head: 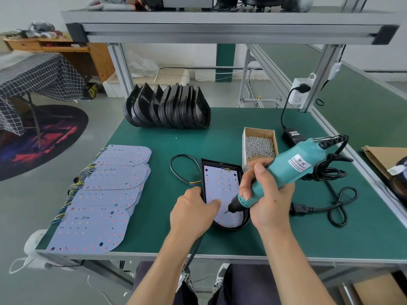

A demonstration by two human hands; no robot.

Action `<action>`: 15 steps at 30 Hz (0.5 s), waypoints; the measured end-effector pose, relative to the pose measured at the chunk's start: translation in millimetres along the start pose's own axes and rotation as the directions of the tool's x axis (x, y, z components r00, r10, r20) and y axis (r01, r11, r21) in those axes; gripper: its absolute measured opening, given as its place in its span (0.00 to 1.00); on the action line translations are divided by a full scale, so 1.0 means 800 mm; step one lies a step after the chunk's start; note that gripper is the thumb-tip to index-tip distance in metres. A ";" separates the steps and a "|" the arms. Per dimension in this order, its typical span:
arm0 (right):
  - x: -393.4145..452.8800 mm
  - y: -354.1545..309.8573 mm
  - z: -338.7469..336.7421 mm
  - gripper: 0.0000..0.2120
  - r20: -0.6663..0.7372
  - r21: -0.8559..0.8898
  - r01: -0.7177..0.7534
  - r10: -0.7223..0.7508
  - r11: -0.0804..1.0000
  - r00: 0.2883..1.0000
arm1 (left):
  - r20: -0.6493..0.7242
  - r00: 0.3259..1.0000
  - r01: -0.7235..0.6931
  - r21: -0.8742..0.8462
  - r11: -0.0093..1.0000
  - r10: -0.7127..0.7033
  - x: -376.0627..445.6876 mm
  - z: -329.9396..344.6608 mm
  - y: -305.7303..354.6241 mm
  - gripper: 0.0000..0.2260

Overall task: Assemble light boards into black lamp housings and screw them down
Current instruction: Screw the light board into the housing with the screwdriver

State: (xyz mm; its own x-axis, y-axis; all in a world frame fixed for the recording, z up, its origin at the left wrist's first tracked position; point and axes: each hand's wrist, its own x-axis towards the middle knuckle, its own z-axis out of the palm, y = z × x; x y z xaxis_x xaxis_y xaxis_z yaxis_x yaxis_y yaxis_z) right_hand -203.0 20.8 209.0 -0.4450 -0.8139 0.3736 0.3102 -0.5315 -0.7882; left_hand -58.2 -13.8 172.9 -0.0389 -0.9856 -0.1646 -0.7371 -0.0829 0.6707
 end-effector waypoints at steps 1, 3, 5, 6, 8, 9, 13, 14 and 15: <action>0.000 -0.001 0.001 0.05 0.000 0.007 0.005 -0.005 1.000 1.000 | -0.001 1.000 0.002 0.001 1.000 -0.002 0.000 0.000 0.000 0.14; 0.001 -0.002 0.004 0.08 0.031 0.010 0.019 -0.019 1.000 0.999 | -0.003 1.000 0.006 0.005 1.000 -0.006 -0.001 -0.001 0.001 0.14; 0.001 -0.004 0.005 0.08 0.061 0.013 0.022 -0.022 1.000 0.998 | 0.003 1.000 0.012 0.004 1.000 -0.012 -0.002 -0.002 0.002 0.14; 0.001 -0.005 0.004 0.08 0.064 0.017 0.020 -0.021 1.000 0.998 | 0.007 1.000 0.015 0.002 1.000 -0.015 -0.002 -0.002 0.003 0.14; 0.000 -0.005 0.001 0.06 0.055 0.012 0.014 -0.015 1.000 0.998 | 0.013 1.000 0.017 -0.001 1.000 -0.017 -0.002 -0.003 0.004 0.14; -0.002 -0.006 -0.001 0.04 0.045 0.011 0.006 -0.006 1.000 0.999 | 0.016 1.000 0.016 0.000 1.000 -0.016 -0.002 -0.003 0.004 0.14; 0.000 -0.016 -0.004 0.06 -0.029 0.064 -0.032 0.034 0.997 0.999 | 0.032 0.999 0.010 -0.010 1.000 -0.010 -0.002 -0.007 0.004 0.13; 0.004 -0.022 -0.006 0.08 -0.055 0.094 -0.024 0.029 0.995 0.998 | 0.037 0.999 0.007 -0.021 1.000 -0.006 -0.002 -0.008 0.003 0.14; 0.009 -0.029 -0.009 0.09 -0.075 0.133 -0.013 0.023 0.991 0.997 | 0.042 0.999 0.001 -0.039 0.999 0.001 -0.002 -0.009 0.003 0.15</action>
State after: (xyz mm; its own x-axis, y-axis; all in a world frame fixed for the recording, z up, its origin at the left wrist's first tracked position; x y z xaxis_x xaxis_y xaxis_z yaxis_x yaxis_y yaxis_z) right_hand -219.4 28.8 227.0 -0.4992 -0.8061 0.3177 0.4248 -0.5473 -0.7211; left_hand -55.2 -13.7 179.6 -0.0679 -0.9786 -0.1944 -0.7105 -0.0894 0.6980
